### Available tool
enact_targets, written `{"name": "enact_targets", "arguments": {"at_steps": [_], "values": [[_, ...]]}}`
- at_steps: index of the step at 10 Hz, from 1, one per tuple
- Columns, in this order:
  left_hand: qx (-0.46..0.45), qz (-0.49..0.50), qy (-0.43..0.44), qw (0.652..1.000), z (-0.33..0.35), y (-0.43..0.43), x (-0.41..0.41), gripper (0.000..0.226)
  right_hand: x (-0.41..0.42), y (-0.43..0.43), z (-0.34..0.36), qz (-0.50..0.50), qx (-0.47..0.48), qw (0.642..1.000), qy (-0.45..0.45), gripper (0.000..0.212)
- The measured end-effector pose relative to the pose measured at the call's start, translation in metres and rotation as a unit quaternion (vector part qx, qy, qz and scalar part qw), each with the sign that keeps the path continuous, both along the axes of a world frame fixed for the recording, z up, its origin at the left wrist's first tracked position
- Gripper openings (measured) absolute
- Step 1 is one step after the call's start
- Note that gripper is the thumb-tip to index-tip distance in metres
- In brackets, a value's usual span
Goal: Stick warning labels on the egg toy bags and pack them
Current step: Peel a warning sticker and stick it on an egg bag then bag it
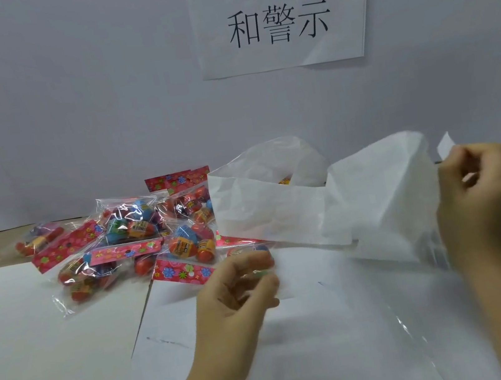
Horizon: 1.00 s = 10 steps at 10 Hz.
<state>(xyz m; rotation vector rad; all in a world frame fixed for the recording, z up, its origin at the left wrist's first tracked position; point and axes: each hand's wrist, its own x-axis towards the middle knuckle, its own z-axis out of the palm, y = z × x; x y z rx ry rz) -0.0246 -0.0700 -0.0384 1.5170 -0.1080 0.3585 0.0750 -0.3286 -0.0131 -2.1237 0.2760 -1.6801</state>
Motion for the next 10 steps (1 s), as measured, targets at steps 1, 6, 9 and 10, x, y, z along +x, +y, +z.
{"name": "enact_targets", "arguments": {"at_steps": [1,6,9,10], "values": [[0.213,-0.011,-0.152,0.965,-0.006,-0.004,-0.011,0.055,-0.004,0.031,-0.008,0.068,-0.131,0.987,-0.064,0.021],[0.602,0.030,0.256,0.755,-0.015,-0.019,-0.001,0.019,-0.068,0.140,-0.019,0.535,-0.148,0.829,0.066,0.016],[0.082,0.002,0.019,0.996,-0.004,0.003,0.005,0.036,-0.039,0.117,-0.022,0.290,-0.126,0.936,0.157,0.016],[0.053,-0.031,0.036,0.997,-0.008,0.001,0.003,0.043,-0.047,0.128,-0.024,0.307,-0.138,0.934,0.120,0.021]]}}
